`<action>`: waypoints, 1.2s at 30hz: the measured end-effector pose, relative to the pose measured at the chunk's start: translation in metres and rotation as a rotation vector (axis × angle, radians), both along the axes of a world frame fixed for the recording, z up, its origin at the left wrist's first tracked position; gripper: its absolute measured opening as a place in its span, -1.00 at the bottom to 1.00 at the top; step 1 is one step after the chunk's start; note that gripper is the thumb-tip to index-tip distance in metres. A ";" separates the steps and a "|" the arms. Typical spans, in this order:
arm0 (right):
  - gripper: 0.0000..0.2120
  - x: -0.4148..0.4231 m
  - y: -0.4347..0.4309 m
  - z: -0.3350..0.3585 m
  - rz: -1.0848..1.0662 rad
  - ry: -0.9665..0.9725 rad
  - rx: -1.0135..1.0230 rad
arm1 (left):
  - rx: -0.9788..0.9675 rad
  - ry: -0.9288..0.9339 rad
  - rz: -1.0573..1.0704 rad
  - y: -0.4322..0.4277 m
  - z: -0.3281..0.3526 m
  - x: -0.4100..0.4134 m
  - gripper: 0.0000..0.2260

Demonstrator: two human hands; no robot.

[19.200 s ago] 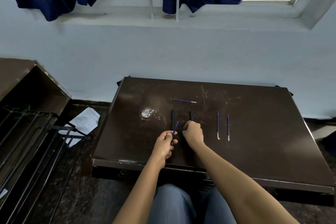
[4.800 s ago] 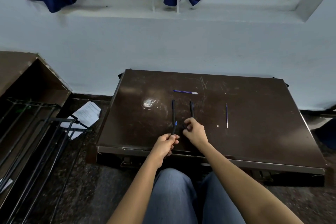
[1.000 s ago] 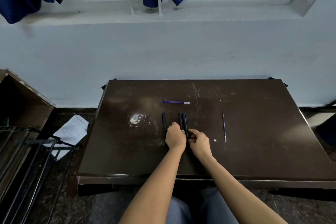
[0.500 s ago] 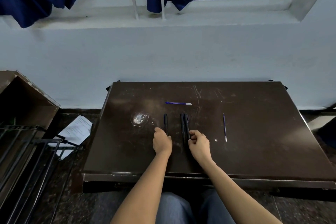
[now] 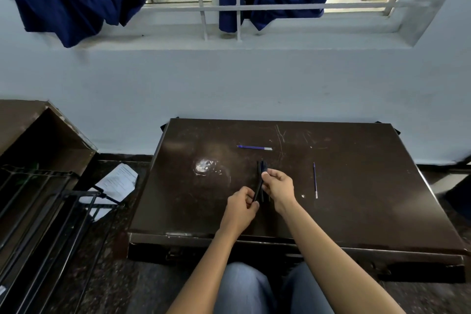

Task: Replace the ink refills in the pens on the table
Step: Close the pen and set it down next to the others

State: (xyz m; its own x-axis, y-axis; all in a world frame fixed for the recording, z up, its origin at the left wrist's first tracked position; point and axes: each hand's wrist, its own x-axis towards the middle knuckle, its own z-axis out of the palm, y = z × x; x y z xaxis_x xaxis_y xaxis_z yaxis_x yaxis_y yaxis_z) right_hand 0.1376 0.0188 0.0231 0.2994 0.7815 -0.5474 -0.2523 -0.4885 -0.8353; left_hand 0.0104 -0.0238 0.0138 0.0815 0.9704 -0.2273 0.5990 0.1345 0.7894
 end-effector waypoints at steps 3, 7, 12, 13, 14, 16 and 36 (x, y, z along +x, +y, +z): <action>-0.78 -0.001 -0.003 0.005 0.008 0.008 -0.028 | -0.056 -0.010 -0.030 -0.002 0.008 0.006 -0.75; -0.75 -0.011 -0.008 0.003 0.061 -0.063 -0.040 | -0.238 -0.170 0.049 0.003 0.025 0.018 -0.79; -0.85 -0.015 -0.013 0.008 0.084 -0.075 -0.022 | -0.232 -0.155 0.087 0.005 0.028 0.023 -0.72; -0.81 -0.015 -0.013 0.009 0.093 -0.060 -0.023 | -0.230 -0.171 0.105 0.004 0.027 0.022 -0.70; -0.85 -0.015 -0.012 0.011 0.089 -0.036 -0.042 | -0.224 -0.187 0.121 0.003 0.025 0.021 -0.69; -0.92 -0.017 -0.011 0.013 0.077 0.013 -0.102 | -0.223 -0.219 0.149 0.002 0.021 0.019 -0.68; -0.90 -0.018 0.013 -0.015 0.079 0.179 -0.213 | -0.585 -0.484 0.248 -0.004 0.007 -0.016 -0.72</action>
State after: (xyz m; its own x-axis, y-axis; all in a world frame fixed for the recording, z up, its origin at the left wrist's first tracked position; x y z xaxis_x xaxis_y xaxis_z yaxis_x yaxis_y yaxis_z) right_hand 0.1197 0.0318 0.0084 0.1264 0.6604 -0.7402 -0.3407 -0.6719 -0.6576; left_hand -0.0057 -0.0280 0.0213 0.0987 0.7072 -0.7000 0.1056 0.6921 0.7141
